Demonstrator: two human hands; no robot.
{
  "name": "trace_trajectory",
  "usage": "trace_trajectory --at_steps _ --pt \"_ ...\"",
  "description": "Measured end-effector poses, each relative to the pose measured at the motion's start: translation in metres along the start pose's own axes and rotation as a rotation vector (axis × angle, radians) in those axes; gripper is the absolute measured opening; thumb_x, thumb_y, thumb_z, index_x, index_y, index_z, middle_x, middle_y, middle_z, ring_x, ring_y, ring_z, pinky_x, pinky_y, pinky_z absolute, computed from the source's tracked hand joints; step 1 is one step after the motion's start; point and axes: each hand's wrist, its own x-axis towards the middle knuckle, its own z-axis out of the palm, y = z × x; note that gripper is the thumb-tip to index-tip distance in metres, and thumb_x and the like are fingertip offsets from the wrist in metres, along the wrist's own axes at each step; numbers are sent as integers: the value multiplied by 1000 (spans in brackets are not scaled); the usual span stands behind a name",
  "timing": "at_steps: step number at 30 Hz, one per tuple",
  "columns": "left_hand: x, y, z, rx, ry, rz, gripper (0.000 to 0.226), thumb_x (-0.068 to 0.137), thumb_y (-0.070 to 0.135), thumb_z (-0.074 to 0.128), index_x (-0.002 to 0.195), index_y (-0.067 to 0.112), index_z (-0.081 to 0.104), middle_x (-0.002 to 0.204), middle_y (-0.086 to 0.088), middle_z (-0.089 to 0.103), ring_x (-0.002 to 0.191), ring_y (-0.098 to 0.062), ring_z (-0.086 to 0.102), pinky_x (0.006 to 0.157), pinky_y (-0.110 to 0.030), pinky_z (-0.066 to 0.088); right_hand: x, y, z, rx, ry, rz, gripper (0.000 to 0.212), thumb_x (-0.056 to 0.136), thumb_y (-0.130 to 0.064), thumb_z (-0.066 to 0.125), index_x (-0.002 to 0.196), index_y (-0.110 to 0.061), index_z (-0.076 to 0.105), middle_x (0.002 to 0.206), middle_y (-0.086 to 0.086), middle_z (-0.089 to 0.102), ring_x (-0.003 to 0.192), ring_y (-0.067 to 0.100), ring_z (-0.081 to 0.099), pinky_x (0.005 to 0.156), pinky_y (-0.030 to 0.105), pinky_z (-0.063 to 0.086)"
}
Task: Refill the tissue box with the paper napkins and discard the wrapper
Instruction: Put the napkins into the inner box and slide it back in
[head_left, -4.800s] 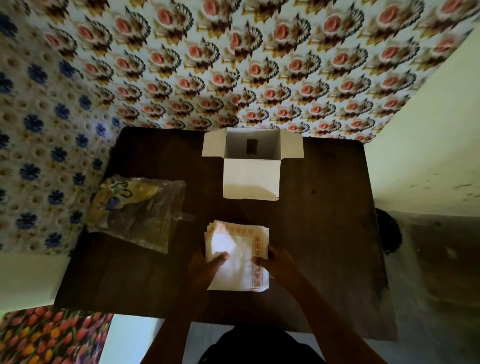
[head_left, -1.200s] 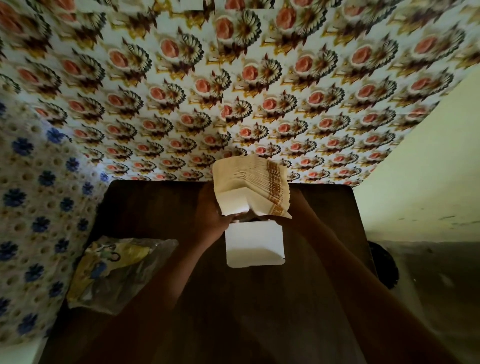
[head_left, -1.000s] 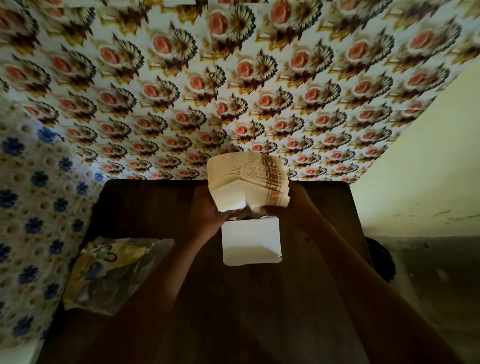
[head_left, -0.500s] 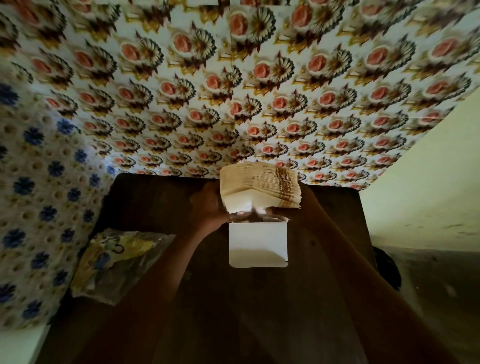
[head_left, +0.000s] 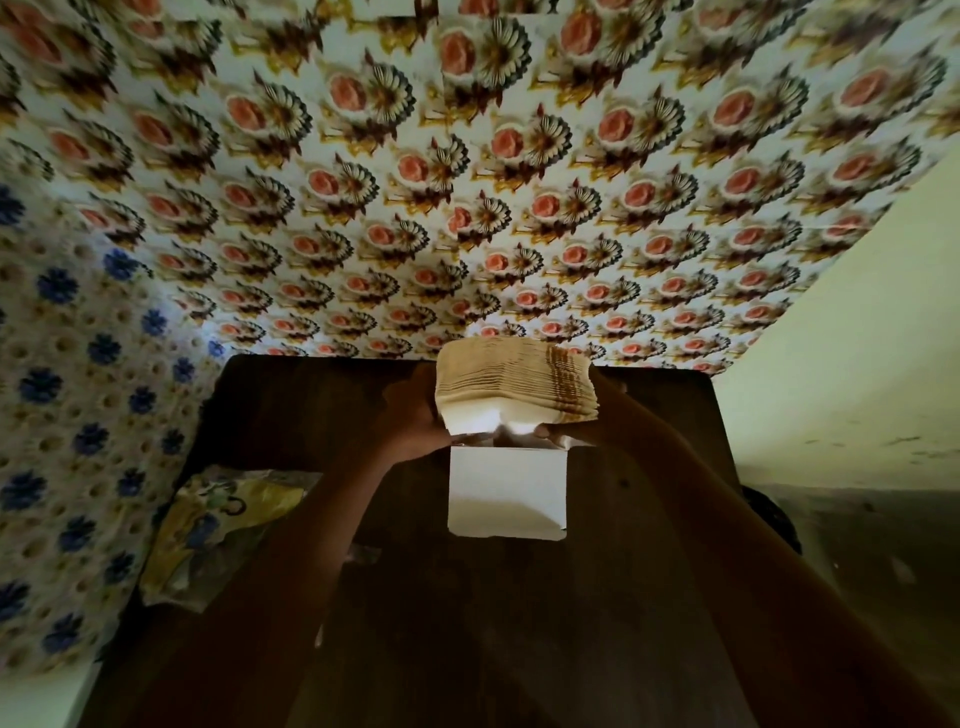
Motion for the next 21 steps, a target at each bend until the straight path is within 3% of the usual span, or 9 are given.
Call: trace_trajectory --at_steps 2,5,9,11,12,14,15,18,21 --pt "-1 2 2 -12 21 -24 92 70 35 91 147 27 42 147 -9 51 137 -31 50 111 -51 45 1 0 -1 -150 -8 13 75 80 -48 78 143 -24 44 135 11 45 136 31 36 120 50 17" --pt "0 -1 7 -174 46 -29 82 59 38 96 129 43 53 132 5 63 125 -20 61 100 -49 56 -1 -2 -1 -232 20 -11 71 77 -56 73 138 -29 49 131 9 42 133 31 33 114 48 15" --pt "0 -5 10 -298 76 32 82 59 29 98 132 31 58 126 6 70 119 -10 66 100 -41 57 -8 -8 0 -170 39 9 71 80 -35 82 142 -23 48 136 10 41 136 31 30 115 40 18" --pt "-2 -4 9 -310 82 25 67 65 23 94 124 32 63 124 2 72 116 -13 68 99 -43 58 -12 -10 -1 48 43 -104 78 73 -39 88 141 -28 50 136 5 48 136 25 42 119 50 30" --pt "-3 -2 7 -309 90 14 65 64 24 93 121 33 64 122 1 73 115 -15 69 98 -43 58 -13 -8 -1 204 60 -168 81 69 -38 92 139 -31 50 136 1 53 134 19 49 116 48 41" --pt "1 -6 6 -255 110 -32 68 58 32 91 121 30 65 122 0 72 114 -18 69 95 -45 60 -16 -6 -1 352 127 -171 79 68 -18 94 135 -28 53 132 -1 61 127 11 59 107 38 52" --pt "4 -10 6 -218 126 -43 74 56 38 90 124 29 64 122 0 72 115 -19 69 94 -47 60 -17 -8 -3 361 135 -137 72 69 -12 92 131 -22 57 129 2 66 124 14 63 105 41 54" --pt "0 -2 1 -81 145 -56 80 57 43 91 130 24 62 127 -4 70 119 -24 66 97 -43 57 -10 -1 2 299 119 -30 67 67 -42 90 124 -15 65 117 5 73 112 20 70 97 52 58" --pt "-4 6 2 44 175 -28 69 68 25 91 129 14 61 127 -11 69 120 -31 64 97 -39 53 6 30 18 150 80 5 71 61 -77 72 118 -37 55 113 -3 68 112 19 66 102 57 49"
